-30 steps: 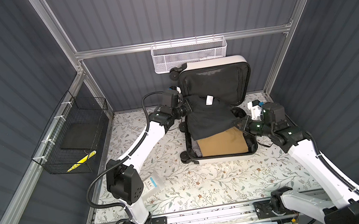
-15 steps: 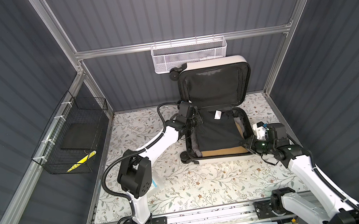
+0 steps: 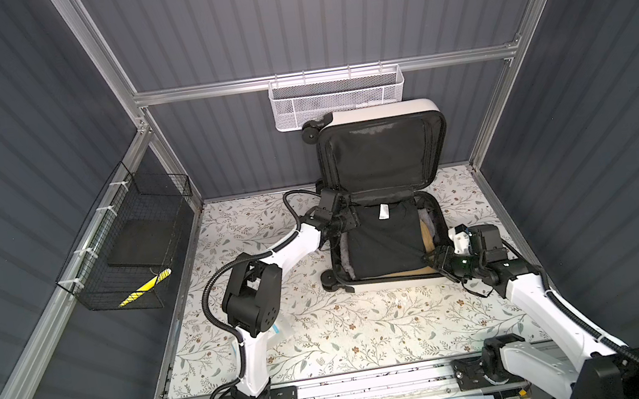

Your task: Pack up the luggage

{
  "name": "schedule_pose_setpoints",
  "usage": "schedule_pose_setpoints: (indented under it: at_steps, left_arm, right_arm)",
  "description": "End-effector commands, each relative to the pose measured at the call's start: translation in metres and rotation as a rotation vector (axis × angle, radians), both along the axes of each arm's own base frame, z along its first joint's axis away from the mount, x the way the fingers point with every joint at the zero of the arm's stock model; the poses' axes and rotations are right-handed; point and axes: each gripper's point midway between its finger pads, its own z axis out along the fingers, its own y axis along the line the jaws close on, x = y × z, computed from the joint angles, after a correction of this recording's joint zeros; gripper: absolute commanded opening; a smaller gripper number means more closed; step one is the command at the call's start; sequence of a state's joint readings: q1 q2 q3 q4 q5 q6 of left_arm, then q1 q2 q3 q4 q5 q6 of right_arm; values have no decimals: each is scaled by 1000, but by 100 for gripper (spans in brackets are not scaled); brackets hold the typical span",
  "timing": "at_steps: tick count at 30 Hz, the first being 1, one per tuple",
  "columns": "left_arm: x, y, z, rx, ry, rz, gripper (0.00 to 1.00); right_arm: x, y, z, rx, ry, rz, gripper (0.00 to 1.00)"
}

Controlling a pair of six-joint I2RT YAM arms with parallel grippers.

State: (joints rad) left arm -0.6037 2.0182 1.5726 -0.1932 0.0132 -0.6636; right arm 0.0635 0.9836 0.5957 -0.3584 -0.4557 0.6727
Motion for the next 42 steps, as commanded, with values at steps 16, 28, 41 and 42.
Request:
schedule_pose_setpoints:
  at_steps: [16, 28, 41, 42]
  left_arm:
    - [-17, -43, 143, -238, -163, -236, 100]
    - [-11, -69, 37, -202, -8, -264, 100]
    - [-1, -78, 54, -204, -50, -293, 100]
    - [-3, -75, 64, -204, -66, -292, 100]
  right_arm:
    - [17, 19, 87, 87, -127, 63, 63]
    - [17, 57, 16, 97, -17, 92, 63]
    - [28, 40, 3, 85, -9, 54, 66]
    - [29, 40, 9, 86, -23, 58, 67]
